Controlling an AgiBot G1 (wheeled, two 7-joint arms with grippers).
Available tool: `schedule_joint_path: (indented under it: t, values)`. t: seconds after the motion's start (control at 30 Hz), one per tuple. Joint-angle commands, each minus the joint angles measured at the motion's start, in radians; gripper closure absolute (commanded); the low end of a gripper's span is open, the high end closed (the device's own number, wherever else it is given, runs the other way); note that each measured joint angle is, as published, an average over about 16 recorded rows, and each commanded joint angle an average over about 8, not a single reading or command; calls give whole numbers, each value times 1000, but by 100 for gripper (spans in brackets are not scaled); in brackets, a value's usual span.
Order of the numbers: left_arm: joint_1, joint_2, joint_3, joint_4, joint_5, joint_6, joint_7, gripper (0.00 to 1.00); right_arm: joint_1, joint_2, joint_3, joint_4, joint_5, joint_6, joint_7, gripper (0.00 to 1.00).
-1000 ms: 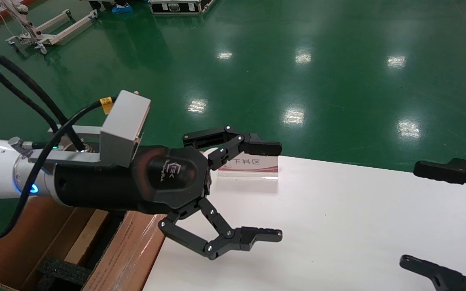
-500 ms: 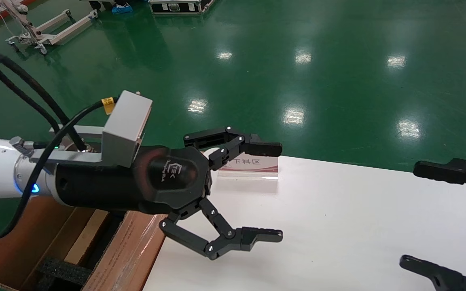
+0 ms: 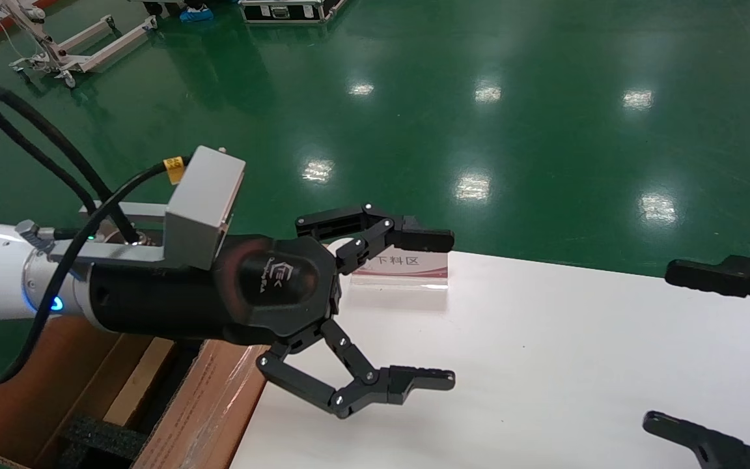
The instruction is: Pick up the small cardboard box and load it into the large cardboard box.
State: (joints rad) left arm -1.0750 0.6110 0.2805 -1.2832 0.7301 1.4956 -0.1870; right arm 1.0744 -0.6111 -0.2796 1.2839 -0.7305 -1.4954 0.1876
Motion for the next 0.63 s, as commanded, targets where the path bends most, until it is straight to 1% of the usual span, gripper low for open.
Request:
schedule_joint_path:
  t: [0.03, 0.63]
  values:
    - [0, 0, 0, 0, 0, 0, 0, 0, 0, 0, 0, 0, 0, 0, 0, 0]
    - [0, 0, 0, 0, 0, 0, 0, 0, 0, 0, 0, 0, 0, 0, 0, 0]
